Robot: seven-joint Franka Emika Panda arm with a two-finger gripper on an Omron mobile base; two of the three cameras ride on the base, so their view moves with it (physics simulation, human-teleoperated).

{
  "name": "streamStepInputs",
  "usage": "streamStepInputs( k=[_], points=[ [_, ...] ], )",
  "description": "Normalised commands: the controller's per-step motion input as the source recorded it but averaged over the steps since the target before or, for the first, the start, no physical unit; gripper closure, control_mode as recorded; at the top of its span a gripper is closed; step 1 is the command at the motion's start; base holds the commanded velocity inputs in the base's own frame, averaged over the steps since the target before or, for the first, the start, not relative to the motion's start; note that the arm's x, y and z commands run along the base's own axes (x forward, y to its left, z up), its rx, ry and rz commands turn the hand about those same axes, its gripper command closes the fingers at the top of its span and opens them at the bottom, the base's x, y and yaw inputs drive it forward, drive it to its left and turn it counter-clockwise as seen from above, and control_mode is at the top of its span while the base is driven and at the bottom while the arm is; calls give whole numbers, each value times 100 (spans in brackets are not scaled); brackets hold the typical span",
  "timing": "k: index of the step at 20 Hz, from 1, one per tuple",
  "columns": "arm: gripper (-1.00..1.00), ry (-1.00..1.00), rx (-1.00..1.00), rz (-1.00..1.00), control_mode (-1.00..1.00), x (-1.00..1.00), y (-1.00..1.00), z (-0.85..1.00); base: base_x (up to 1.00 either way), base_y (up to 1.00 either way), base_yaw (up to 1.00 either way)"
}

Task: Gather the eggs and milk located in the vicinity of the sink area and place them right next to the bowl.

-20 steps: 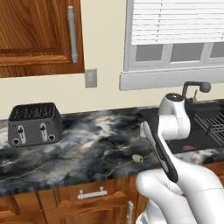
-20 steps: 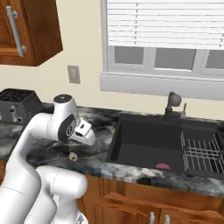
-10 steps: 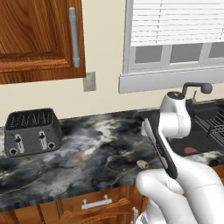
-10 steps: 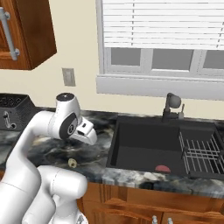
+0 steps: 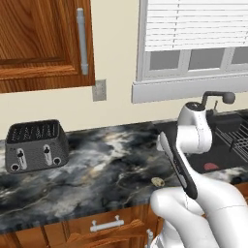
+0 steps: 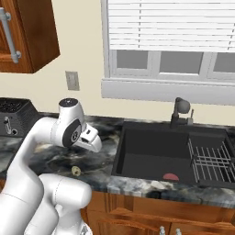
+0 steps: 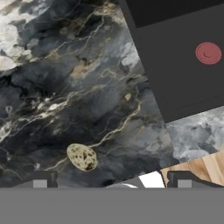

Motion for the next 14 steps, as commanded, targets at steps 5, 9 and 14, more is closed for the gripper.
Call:
streamStepInputs(
  k=[5, 9, 14],
  points=[
    [-100, 3, 1, 2, -100, 0, 0, 0, 0, 0, 1],
    [-100, 24, 3, 14, -100, 6, 2, -1, 0, 0, 0],
    [-100, 31, 0, 16, -100, 26, 12, 0, 0, 0, 0]
  ],
)
